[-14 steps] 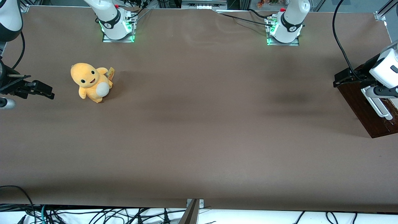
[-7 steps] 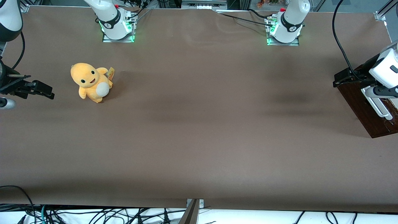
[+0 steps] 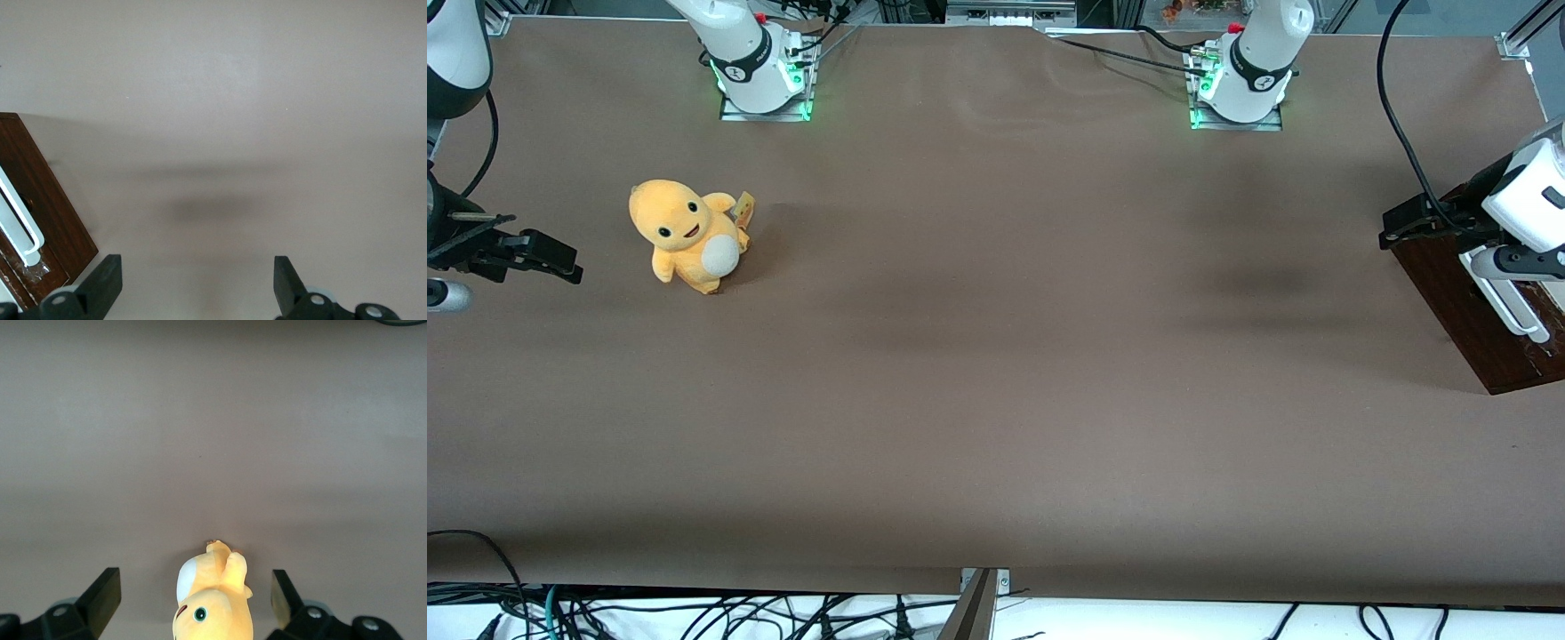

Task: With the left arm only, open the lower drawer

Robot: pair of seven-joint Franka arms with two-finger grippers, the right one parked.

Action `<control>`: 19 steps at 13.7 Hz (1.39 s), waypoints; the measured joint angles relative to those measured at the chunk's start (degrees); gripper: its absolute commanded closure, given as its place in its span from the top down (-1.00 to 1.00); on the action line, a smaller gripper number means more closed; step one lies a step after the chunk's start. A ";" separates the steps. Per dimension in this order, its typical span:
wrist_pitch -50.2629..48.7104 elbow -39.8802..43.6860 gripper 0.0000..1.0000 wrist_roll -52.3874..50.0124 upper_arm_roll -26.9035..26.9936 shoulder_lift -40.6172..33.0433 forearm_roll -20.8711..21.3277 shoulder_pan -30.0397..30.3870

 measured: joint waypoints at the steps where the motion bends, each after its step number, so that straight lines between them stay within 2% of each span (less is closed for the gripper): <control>1: 0.00 0.00 1.00 0.00 0.00 0.00 0.00 0.00; 15: -0.11 -0.07 1.00 -0.45 0.06 1.10 0.00 0.01; 17: -0.49 -0.22 1.00 -3.77 0.25 3.66 0.01 0.16; 19: -1.59 -0.26 1.00 -8.56 0.16 6.57 1.95 -0.05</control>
